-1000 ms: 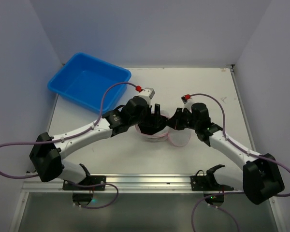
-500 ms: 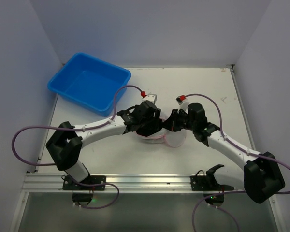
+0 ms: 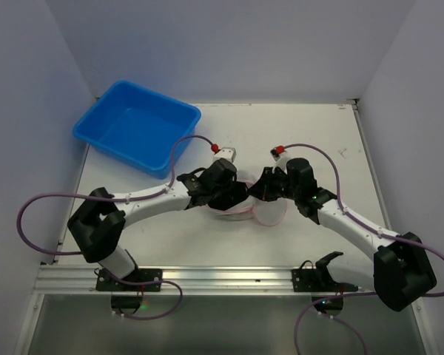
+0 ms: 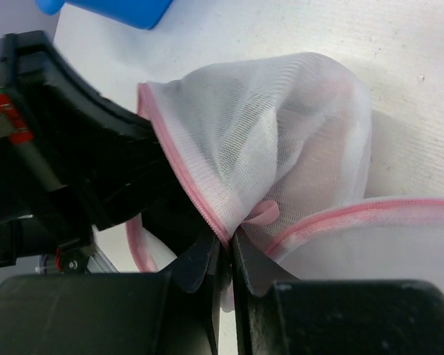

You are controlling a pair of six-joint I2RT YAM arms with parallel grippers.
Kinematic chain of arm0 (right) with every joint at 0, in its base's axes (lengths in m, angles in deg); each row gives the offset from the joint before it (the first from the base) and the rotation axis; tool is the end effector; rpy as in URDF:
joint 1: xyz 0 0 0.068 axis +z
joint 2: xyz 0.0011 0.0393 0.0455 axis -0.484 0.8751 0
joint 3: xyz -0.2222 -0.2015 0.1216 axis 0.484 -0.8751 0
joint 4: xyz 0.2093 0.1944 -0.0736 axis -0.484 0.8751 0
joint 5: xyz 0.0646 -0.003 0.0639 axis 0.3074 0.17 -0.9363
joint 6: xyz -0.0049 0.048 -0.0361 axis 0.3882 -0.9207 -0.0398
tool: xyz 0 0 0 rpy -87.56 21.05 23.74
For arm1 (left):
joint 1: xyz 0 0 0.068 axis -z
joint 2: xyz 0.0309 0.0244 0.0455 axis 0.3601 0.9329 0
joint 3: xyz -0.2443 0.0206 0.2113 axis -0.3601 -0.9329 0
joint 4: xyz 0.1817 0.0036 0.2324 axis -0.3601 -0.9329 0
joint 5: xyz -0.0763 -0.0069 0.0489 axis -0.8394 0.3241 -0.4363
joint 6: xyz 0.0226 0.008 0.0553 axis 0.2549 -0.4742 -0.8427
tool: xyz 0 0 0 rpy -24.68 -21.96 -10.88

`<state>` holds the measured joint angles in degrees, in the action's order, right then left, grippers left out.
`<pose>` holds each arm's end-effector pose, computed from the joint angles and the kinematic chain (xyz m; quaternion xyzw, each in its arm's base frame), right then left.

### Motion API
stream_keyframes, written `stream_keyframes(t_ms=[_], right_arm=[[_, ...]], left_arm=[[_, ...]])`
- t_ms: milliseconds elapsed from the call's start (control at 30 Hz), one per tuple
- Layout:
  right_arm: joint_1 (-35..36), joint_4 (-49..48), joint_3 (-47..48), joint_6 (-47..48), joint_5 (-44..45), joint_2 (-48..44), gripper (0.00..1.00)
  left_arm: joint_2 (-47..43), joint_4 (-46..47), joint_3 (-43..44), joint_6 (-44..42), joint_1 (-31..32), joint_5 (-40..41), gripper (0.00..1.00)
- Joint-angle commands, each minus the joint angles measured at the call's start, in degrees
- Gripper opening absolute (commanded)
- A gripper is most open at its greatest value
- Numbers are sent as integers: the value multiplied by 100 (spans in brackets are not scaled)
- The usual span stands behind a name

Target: Unzip the laundry bag and remove the bra

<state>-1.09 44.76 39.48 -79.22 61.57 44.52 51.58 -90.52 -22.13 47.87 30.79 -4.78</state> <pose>0.2287 0.1397 0.2509 -0.0750 0.8490 0.3861 0.3528 0.2485 -0.2973 0.2455 0.0658 0.9249 -0.1574 0.3399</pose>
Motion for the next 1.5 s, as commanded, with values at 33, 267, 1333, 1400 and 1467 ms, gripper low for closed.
stream_keyframes(t_ms=[33,267,1333,1400,1467], right_arm=[[-43,81,79,-204,453,36,11],[-131,257,88,-415,901,124,7],[-131,415,62,-257,691,327,0],[-131,389,44,-222,647,300,0],[-123,397,35,-204,551,274,0]], left_arm=[[-884,350,-372,-327,40,-18,0],[-2317,1166,-1294,-1171,31,-1467,0],[-2495,316,2554,-1919,-2657,403,0],[-2240,306,2502,-1876,-3263,385,0],[-1986,507,2283,-1823,-3824,350,0]])
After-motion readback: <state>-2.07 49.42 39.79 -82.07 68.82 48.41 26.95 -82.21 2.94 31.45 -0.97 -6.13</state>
